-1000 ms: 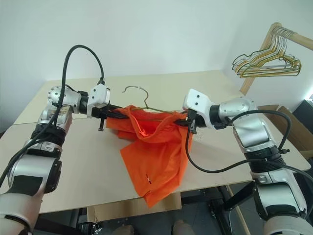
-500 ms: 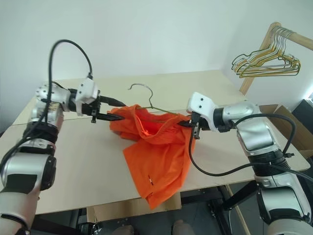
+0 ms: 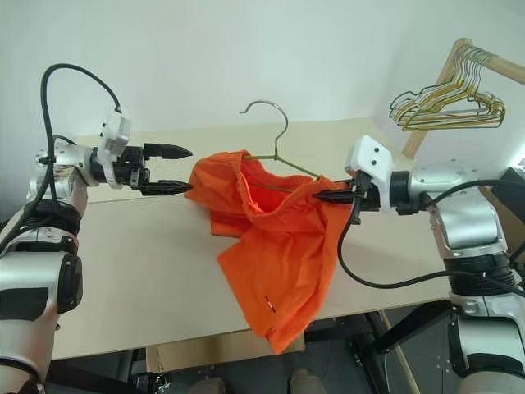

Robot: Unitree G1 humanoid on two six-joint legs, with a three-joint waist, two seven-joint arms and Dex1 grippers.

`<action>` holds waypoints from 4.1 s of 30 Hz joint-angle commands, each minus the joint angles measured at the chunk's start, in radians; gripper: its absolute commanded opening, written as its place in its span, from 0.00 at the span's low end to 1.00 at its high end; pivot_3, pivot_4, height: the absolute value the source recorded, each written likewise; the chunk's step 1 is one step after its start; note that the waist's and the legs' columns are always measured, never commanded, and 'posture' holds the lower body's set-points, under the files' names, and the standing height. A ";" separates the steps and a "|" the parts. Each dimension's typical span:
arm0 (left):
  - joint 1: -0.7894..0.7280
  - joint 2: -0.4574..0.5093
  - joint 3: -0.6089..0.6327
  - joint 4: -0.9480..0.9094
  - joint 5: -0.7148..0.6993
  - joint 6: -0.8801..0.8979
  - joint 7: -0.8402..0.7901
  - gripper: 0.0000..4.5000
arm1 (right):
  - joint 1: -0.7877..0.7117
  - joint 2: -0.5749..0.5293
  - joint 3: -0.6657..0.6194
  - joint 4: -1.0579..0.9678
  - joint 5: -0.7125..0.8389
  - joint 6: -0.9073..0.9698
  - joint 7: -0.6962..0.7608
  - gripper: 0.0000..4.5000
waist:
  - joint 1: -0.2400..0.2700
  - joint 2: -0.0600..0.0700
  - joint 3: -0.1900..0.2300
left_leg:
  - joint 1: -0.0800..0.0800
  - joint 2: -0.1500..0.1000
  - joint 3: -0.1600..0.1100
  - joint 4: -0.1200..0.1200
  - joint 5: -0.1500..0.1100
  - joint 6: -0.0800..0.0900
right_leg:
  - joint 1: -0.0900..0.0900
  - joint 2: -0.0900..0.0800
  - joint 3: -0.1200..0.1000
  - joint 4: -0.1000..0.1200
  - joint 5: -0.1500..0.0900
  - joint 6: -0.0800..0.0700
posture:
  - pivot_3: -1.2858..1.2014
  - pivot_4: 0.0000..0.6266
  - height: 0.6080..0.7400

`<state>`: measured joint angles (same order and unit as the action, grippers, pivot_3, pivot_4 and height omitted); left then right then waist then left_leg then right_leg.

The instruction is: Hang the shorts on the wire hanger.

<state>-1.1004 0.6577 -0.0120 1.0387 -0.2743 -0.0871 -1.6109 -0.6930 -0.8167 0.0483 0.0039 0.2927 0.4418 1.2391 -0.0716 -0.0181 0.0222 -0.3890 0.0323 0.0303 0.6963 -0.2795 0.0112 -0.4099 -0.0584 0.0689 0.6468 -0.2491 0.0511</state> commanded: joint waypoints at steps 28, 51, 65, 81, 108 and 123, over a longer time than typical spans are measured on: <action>-0.064 0.018 -0.053 0.125 0.077 -0.065 -0.004 0.02 | 0.016 -0.011 -0.022 -0.027 0.012 -0.046 0.008 0.00 | 0.000 0.000 0.000 | 0.000 0.000 0.000 0.000 0.000 0.000 | 0.000 0.000 0.000 0.000 0.000 0.000 | 0.49 0.00 1.00; -0.028 0.048 0.010 0.152 0.139 -0.117 0.012 0.58 | 0.030 -0.028 -0.036 -0.021 0.030 0.021 -0.025 0.00 | -0.003 0.000 0.000 | 0.000 0.000 0.000 0.000 0.000 0.000 | 0.000 0.000 0.000 0.000 0.000 0.000 | 0.48 0.00 1.00; 0.132 0.125 0.191 -0.156 -0.276 0.154 -0.004 0.99 | 0.077 -0.014 -0.137 0.029 0.000 0.235 -0.313 0.00 | -0.027 0.000 0.000 | -0.001 0.000 0.000 0.000 0.000 0.000 | 0.000 -0.002 0.000 0.001 0.000 0.000 | 0.48 0.00 1.00; 0.578 -0.090 0.306 -0.908 -0.517 0.429 0.259 0.99 | 0.096 -0.019 -0.529 -0.078 -0.046 0.878 -0.854 0.00 | -0.040 0.005 -0.003 | 0.008 0.000 -0.002 -0.001 0.000 0.000 | 0.006 -0.001 0.003 -0.003 0.000 0.000 | 0.45 0.00 1.00; 0.624 -0.164 0.261 -0.988 -0.505 0.412 0.346 0.99 | -0.347 0.083 -0.759 0.624 -0.233 0.446 -1.525 0.00 | -0.125 0.009 -0.003 | 0.010 -0.001 -0.003 -0.004 0.000 0.000 | 0.009 -0.002 0.006 -0.006 0.000 0.000 | 0.46 0.00 1.00; 0.641 -0.186 0.266 -1.007 -0.509 0.394 0.377 0.99 | -0.387 0.042 -0.777 0.863 -0.116 0.368 -1.584 0.00 | -0.133 0.010 -0.002 | 0.020 -0.001 -0.003 -0.009 -0.001 0.001 | 0.023 -0.002 0.007 -0.017 0.001 0.001 | 0.46 0.00 1.00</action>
<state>-0.4426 0.4707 0.2438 0.0538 -0.7788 0.3276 -1.2370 -1.0557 -0.7542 -0.7198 0.8668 0.1558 0.8222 -0.3287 -0.2045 -0.0079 0.0199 -0.3687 0.0311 0.0273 0.6866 -0.2802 0.0122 -0.3873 -0.0601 0.0756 0.6290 -0.2477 0.0523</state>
